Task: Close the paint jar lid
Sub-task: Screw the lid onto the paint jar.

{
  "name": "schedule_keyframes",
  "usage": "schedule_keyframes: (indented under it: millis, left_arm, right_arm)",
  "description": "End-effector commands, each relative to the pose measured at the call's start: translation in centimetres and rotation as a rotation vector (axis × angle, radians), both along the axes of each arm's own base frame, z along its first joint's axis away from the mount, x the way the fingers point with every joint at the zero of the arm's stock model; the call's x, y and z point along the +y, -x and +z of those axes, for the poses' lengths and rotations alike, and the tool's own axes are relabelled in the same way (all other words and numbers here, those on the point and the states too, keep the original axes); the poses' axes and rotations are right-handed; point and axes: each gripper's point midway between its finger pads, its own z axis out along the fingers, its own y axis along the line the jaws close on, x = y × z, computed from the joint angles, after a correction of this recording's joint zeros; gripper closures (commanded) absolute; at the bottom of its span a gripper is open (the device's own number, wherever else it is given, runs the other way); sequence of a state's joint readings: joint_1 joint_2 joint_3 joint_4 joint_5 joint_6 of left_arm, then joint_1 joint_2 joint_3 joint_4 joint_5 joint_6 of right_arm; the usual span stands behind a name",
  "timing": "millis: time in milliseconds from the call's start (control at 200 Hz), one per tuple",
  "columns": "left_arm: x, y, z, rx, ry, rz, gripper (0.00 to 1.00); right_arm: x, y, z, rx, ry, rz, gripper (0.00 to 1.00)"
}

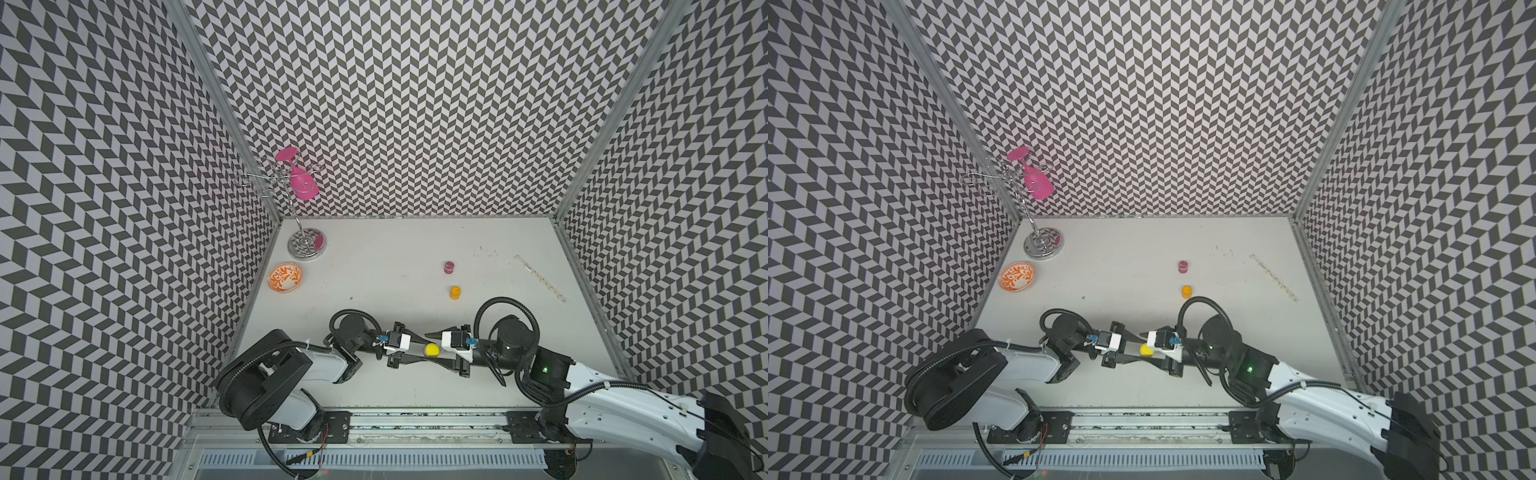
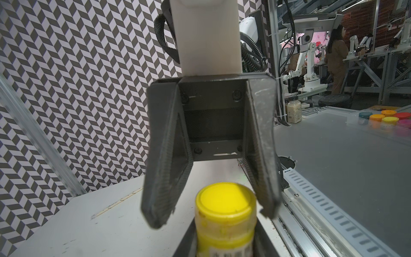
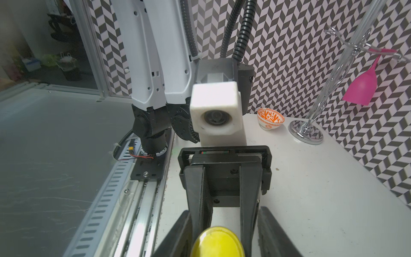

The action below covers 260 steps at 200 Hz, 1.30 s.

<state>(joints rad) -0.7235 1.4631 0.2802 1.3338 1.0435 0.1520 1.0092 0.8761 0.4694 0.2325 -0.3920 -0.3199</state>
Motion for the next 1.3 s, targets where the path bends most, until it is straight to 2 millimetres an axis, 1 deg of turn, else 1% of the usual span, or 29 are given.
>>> schedule_keyframes:
  millis: [0,100,225,315,456,611,706,736,761,801,831,871,961,1152,1212,1297]
  left_arm:
    - [-0.1,-0.4,1.3,-0.029,0.027,0.009,0.74]
    - [-0.1,-0.6,1.3,-0.032,0.030,0.023,0.74]
    - [-0.1,-1.0,1.5,-0.033,0.034,0.054,0.74]
    - [0.0,-1.8,1.7,-0.043,0.046,0.115,0.74]
    - [0.5,-3.0,2.2,-0.066,0.067,0.224,0.74]
    - [1.1,-4.1,3.0,-0.079,0.096,0.323,0.74]
    - [1.4,-4.4,3.4,-0.087,0.111,0.359,0.75]
    - [1.6,-4.5,3.4,-0.087,0.115,0.369,0.75]
    - [1.6,-4.5,3.5,-0.088,0.118,0.375,0.75]
    - [1.6,-4.5,3.4,-0.090,0.114,0.371,0.75]
    - [1.6,-4.5,3.3,-0.089,0.111,0.367,0.75]
    - [1.5,-4.4,3.3,-0.089,0.112,0.362,0.75]
    - [1.5,-4.3,3.3,-0.089,0.115,0.355,0.75]
    - [1.2,-4.0,3.0,-0.086,0.102,0.326,0.75]
    - [1.2,-3.8,2.9,-0.085,0.100,0.312,0.75]
    - [1.2,-3.6,3.1,-0.087,0.105,0.304,0.75]
  right_arm:
    - [0.2,-0.1,1.3,-0.032,-0.047,0.003,0.65]
    - [0.2,-0.5,1.2,-0.032,-0.043,-0.014,0.73]
    - [0.2,-1.1,1.1,-0.019,-0.043,-0.053,0.79]
    - [0.1,-1.8,1.2,0.004,-0.056,-0.095,0.83]
    - [0.3,-2.4,0.6,0.031,-0.045,-0.121,0.89]
    - [0.7,-2.5,-0.1,0.067,-0.046,-0.133,0.90]
    - [1.0,-2.6,-0.5,0.094,-0.044,-0.150,0.90]
    - [1.1,-2.7,-0.6,0.101,-0.044,-0.156,0.89]
    - [1.2,-2.6,-0.8,0.104,-0.040,-0.159,0.85]
    - [1.3,-2.6,-0.8,0.105,-0.036,-0.158,0.74]
    - [1.2,-2.8,-0.8,0.102,-0.037,-0.173,0.70]
    - [1.1,-3.1,-0.6,0.099,-0.042,-0.194,0.67]
    - [0.8,-3.5,0.5,0.097,-0.060,-0.225,0.51]
    - [-0.8,-5.0,3.2,0.068,-0.145,-0.341,0.43]
    - [-1.1,-5.0,3.8,0.052,-0.166,-0.344,0.41]
    - [-0.8,-4.5,4.1,0.034,-0.164,-0.310,0.41]
